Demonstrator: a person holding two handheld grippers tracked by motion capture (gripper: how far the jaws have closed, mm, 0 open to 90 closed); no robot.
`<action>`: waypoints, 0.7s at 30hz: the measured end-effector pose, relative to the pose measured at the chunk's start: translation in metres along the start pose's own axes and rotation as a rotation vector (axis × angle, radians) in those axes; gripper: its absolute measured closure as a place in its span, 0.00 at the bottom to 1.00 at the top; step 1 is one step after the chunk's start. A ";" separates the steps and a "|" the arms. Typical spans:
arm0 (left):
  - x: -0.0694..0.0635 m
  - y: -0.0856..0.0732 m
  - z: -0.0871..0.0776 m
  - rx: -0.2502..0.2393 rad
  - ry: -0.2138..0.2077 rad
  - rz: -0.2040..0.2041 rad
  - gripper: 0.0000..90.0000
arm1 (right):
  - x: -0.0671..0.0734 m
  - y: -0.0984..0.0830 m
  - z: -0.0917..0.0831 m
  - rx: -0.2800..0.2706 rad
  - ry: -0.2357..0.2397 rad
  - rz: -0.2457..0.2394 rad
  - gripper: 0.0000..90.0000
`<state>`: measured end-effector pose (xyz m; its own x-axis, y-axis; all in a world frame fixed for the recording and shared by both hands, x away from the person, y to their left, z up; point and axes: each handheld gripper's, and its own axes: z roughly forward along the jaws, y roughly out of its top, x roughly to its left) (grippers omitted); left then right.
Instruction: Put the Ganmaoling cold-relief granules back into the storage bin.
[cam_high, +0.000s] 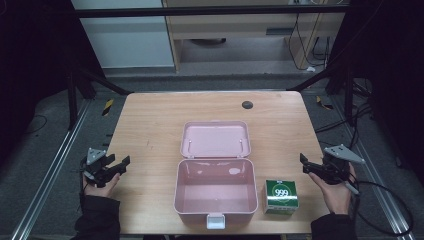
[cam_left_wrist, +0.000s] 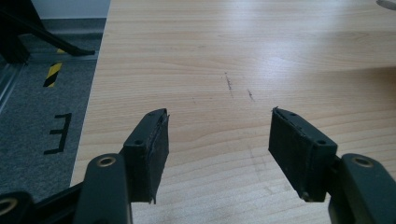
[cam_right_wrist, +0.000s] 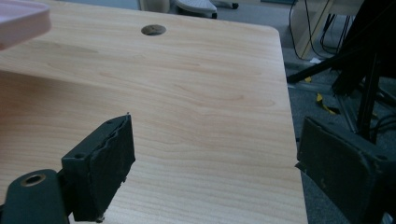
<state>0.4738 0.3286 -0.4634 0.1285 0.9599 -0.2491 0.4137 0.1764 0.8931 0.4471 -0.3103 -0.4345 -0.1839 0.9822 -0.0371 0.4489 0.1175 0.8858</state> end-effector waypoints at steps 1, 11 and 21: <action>-0.001 -0.001 0.000 -0.002 -0.002 -0.002 0.40 | 0.000 0.002 -0.001 0.001 0.004 -0.012 0.12; -0.006 -0.006 0.004 0.023 -0.023 0.031 0.39 | 0.009 0.032 -0.021 -0.054 0.076 -0.065 0.12; -0.008 -0.008 0.005 0.041 -0.025 0.045 0.38 | 0.024 0.063 -0.032 -0.073 0.157 -0.157 0.10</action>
<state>0.4738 0.3181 -0.4705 0.1695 0.9609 -0.2189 0.4435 0.1240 0.8877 0.4427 -0.2838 -0.3645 -0.3824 0.9174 -0.1097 0.3408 0.2504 0.9062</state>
